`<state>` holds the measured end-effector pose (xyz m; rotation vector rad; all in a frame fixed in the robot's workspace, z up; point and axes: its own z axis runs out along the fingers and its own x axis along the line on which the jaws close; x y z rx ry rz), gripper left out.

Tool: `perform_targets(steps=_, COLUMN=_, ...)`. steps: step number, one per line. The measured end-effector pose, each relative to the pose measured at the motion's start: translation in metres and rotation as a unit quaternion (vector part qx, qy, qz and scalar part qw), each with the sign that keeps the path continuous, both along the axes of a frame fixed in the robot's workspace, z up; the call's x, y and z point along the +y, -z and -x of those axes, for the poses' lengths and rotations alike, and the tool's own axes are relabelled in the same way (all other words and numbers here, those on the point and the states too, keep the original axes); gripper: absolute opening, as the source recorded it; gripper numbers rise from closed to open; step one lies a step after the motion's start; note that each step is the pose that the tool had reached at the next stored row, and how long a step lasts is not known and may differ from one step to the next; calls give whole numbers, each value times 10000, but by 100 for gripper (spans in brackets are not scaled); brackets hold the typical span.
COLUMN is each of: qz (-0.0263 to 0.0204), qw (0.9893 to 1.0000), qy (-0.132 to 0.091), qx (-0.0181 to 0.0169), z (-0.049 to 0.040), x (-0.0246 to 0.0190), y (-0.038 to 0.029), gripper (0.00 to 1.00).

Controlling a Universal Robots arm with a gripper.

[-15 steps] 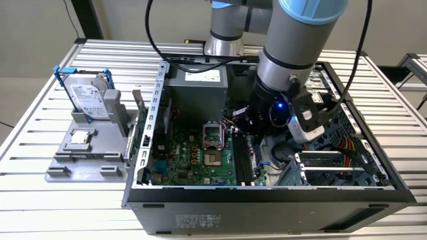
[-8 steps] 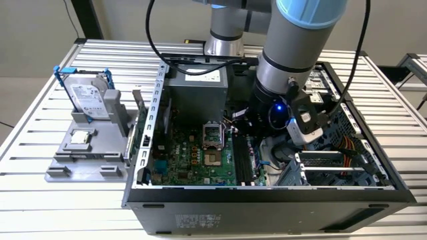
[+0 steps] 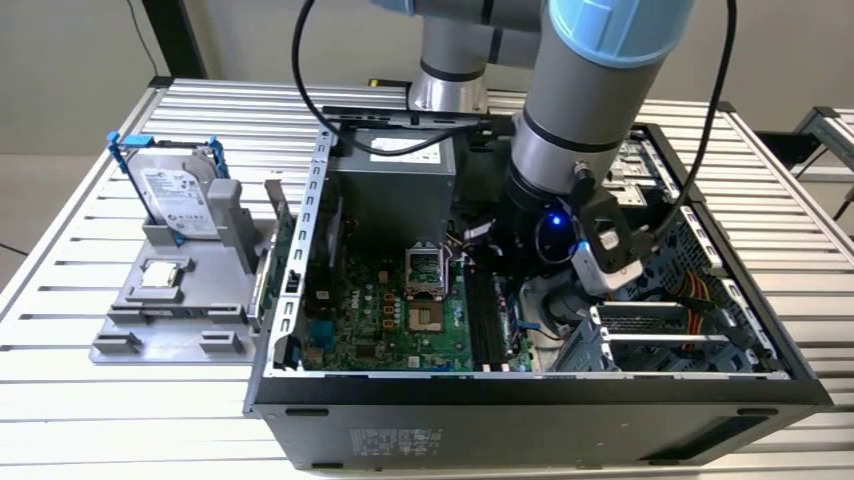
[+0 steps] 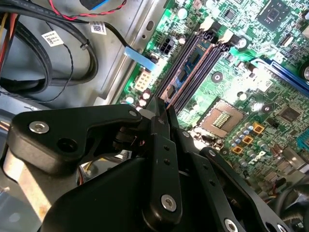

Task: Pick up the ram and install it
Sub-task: 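Insert the ram into the slot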

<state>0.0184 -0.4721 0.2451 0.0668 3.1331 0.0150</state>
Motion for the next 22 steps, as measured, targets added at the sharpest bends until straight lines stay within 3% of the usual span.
perform_targets(steps=22, qz=0, qw=10000, qy=-57, qx=0, z=6, x=-25, y=125, gripper=0)
